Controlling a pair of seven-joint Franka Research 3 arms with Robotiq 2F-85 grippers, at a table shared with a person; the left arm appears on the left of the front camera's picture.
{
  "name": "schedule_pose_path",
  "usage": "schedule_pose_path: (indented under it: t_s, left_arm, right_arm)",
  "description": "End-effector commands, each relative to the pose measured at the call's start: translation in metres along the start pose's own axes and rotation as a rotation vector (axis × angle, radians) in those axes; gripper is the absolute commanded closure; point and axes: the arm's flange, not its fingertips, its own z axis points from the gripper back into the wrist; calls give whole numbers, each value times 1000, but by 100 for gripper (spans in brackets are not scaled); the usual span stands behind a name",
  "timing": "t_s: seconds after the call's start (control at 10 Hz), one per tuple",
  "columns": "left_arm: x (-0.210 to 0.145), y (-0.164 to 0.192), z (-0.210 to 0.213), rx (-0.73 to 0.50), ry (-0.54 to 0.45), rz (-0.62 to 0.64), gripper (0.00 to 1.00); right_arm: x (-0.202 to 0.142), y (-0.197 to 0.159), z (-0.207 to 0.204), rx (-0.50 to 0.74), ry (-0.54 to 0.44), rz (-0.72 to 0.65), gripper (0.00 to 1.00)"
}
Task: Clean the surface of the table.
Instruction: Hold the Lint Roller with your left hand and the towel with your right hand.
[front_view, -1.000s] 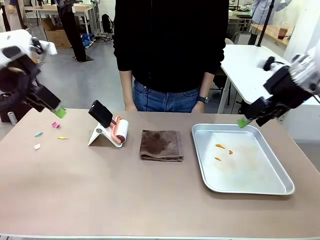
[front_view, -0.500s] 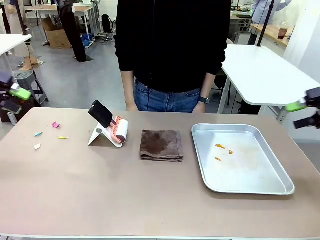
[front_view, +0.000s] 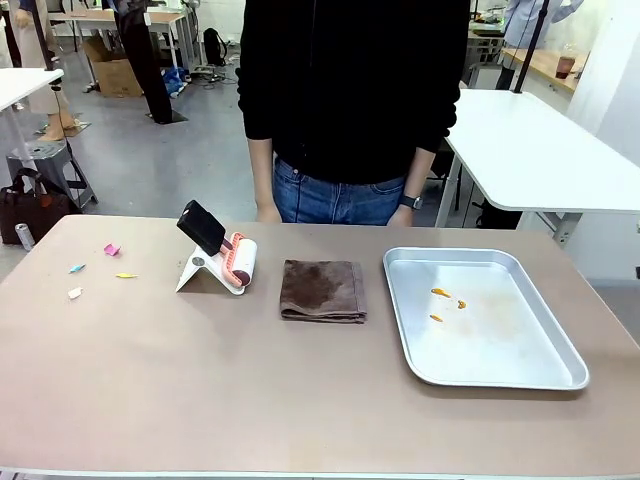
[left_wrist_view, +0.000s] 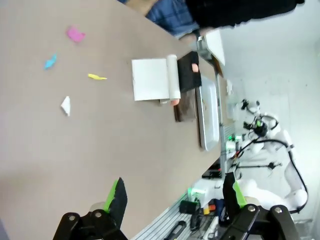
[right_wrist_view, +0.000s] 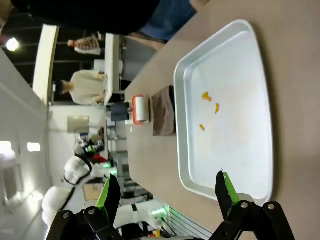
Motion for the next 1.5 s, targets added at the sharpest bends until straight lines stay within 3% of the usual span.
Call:
schedule_pose_path:
  t_s: [0.0, 0.3, 0.4, 0.5, 0.9, 1.2, 1.4]
  left_arm:
    - [-2, 22, 2, -91, -92, 59, 0]
    - [-18, 29, -6, -85, -152, 100, 0]
    - [-18, 30, -4, -35, -178, 78, 0]
    - [-15, 39, 2, -86, -124, 129, 0]
    - [-15, 39, -1, -70, -129, 129, 0]
    - [-3, -28, -33, -41, -36, -17, 0]
    - [7, -77, -66, -31, 85, -85, 0]
  right_arm:
    - [7, -11, 5, 38, -32, 2, 0]
    - [4, -21, 10, 17, -60, -23, 0]
    - [4, -20, 10, -48, -95, -29, 0]
    - [2, -24, 12, -1, -45, -52, 0]
    - [2, -23, 12, -20, -45, -53, 0]
    - [-5, 37, -26, -167, -53, 64, 0]
    - [-13, 93, -74, -239, -10, 212, 0]
